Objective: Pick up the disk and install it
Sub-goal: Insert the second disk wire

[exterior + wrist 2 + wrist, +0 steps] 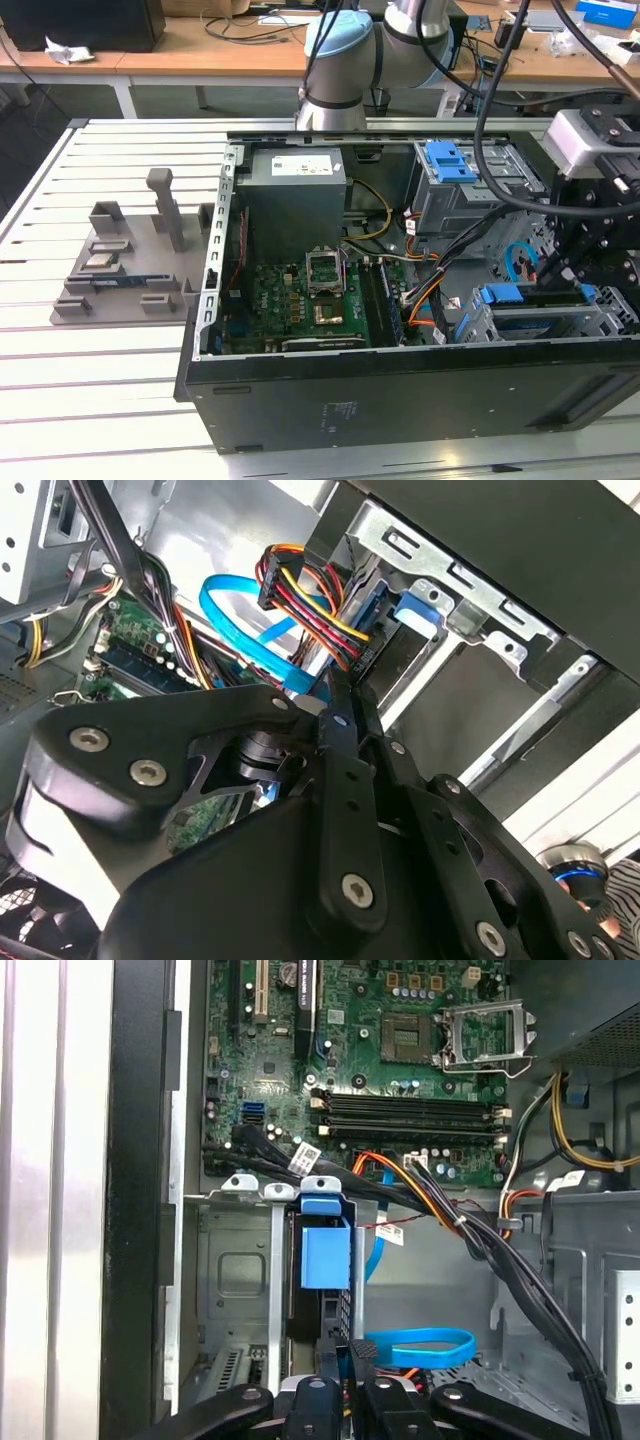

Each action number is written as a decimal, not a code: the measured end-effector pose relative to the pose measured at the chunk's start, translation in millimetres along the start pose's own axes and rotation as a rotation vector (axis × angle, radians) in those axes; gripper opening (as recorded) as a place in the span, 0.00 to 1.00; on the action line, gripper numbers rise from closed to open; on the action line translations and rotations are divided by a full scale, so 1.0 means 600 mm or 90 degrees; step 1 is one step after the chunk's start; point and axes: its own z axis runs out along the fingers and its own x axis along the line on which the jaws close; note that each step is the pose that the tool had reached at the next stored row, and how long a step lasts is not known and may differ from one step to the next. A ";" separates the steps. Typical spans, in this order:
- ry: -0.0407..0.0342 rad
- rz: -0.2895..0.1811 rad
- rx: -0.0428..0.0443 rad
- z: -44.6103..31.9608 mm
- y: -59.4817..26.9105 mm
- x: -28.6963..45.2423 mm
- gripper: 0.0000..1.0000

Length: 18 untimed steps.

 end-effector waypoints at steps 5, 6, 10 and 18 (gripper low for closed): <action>-0.0017 0.000 0.0000 0.003 0.000 0.003 0.16; -0.0020 0.000 0.0000 0.004 0.000 0.004 0.16; -0.0013 0.000 0.0000 0.007 0.000 0.005 0.16; -0.0009 0.000 0.0000 -0.026 0.001 0.001 0.24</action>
